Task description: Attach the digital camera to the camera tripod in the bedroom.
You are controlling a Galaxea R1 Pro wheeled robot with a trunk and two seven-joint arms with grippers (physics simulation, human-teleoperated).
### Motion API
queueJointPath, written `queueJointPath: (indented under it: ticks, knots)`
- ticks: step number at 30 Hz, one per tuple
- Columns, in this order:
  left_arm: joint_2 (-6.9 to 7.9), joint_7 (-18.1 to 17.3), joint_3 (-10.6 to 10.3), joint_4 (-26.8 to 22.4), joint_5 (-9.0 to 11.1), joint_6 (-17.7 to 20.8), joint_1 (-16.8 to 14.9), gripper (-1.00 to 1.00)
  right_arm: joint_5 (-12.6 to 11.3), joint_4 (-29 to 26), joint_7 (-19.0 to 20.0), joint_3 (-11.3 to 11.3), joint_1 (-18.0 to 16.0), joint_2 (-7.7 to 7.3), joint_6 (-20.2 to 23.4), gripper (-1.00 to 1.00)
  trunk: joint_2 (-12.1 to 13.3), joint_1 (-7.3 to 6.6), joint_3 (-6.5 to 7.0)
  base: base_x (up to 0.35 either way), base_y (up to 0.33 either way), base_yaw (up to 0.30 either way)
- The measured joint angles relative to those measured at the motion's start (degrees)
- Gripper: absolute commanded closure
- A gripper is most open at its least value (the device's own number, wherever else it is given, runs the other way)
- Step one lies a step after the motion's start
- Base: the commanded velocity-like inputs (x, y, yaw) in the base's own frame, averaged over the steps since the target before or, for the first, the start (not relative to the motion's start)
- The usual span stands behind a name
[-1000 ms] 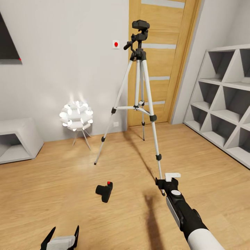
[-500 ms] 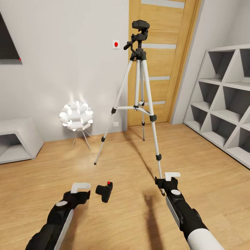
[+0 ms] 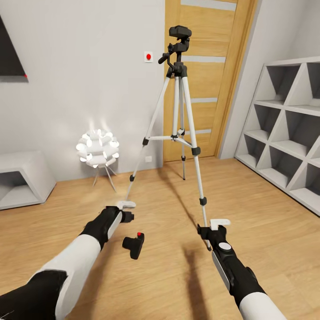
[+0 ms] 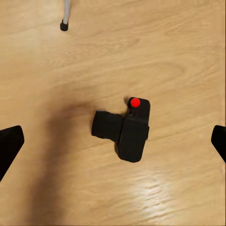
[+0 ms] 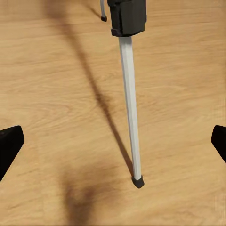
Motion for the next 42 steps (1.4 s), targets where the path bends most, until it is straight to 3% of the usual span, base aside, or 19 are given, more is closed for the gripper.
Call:
queueJointPath:
  ticks: [2,4,9,14,20,42]
  knots:
    - [-1.02,-0.01,-0.15,2.95,0.06,-1.53,-1.28,-1.00,0.00,-0.07,0.38,0.00,0.00,0.00,-0.08,-1.00,0.00,0.00,0.00,0.000,0.000,0.000]
    - [-2.09,-0.45,-0.53,9.83,0.08,-3.51,-2.32,-1.00,0.00,-0.13,0.80,0.00,0.00,-0.04,-0.15,-1.00,0.00,0.01,-0.01,0.000,0.000,0.000]
    - [-2.30,-1.56,-0.70,15.27,0.04,-5.83,-2.54,-1.00,0.00,-0.15,0.89,0.00,0.00,-0.02,-0.16,-1.00,0.00,0.00,0.00,0.000,0.000,0.000]
    - [-1.90,-8.38,-0.87,21.25,0.08,-7.43,-2.70,-1.00,0.00,-0.41,0.91,0.00,0.00,-0.06,-0.20,-1.00,0.00,0.00,0.00,0.000,0.000,0.000]
    - [-1.85,-9.85,-0.89,22.38,0.01,-7.33,-2.71,-1.00,0.01,-2.41,0.91,0.01,0.00,-0.08,-0.18,-1.00,0.00,0.00,0.00,0.000,0.000,0.000]
    - [-0.55,-9.93,-0.89,22.41,-0.25,-7.30,-2.72,-1.00,0.00,-3.05,0.91,0.01,0.00,-0.09,-0.16,-1.00,0.00,0.00,0.00,0.000,0.000,0.000]
